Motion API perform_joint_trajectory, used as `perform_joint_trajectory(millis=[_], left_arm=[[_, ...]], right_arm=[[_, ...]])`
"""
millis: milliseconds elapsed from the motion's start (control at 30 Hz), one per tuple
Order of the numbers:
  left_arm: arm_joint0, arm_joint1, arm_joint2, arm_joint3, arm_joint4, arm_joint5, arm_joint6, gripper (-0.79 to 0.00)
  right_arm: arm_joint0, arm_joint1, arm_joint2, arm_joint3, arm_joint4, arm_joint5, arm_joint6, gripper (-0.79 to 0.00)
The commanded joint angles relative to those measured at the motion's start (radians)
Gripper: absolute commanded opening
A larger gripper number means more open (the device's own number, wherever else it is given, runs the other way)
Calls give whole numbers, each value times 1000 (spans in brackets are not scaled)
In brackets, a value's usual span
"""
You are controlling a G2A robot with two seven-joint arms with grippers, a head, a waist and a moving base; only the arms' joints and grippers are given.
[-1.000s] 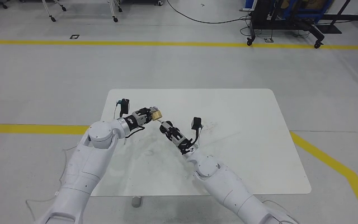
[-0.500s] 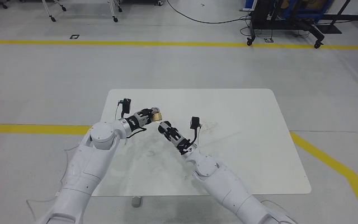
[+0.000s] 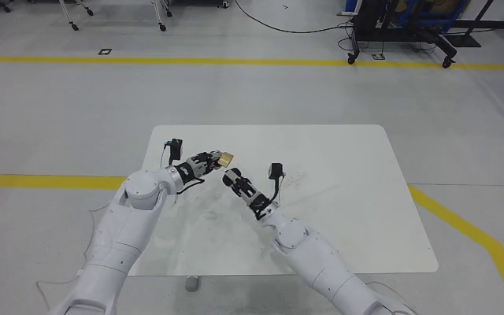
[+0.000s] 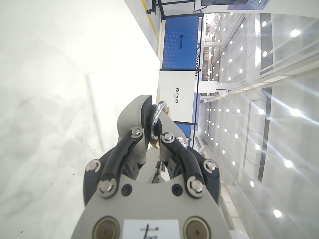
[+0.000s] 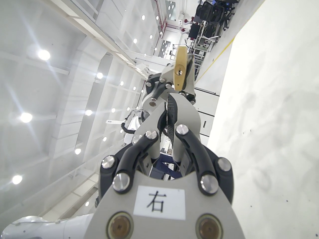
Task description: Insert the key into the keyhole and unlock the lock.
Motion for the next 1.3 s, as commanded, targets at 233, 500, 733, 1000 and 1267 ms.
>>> perform_joint_trajectory(millis=[233,500,733,1000,1267], left_arm=[[-20,0,21,19,12,43,-71,-785],[-35,-2,31,42,3,53,-91,-785],[-45,-3,34,58,1,58,-94,-785],[-48,-3,36,64,0,59,-93,-785],[-45,1,24,56,-2,11,-105,-785]], right_arm=[[-3,26,64,-21,-313,52,-132,-785],[-12,22,50,-23,-408,114,-154,-785],[-19,21,46,-18,-451,124,-132,-785],[-46,27,78,-53,-380,62,-90,-785],[-82,45,152,-107,62,75,272,-785]])
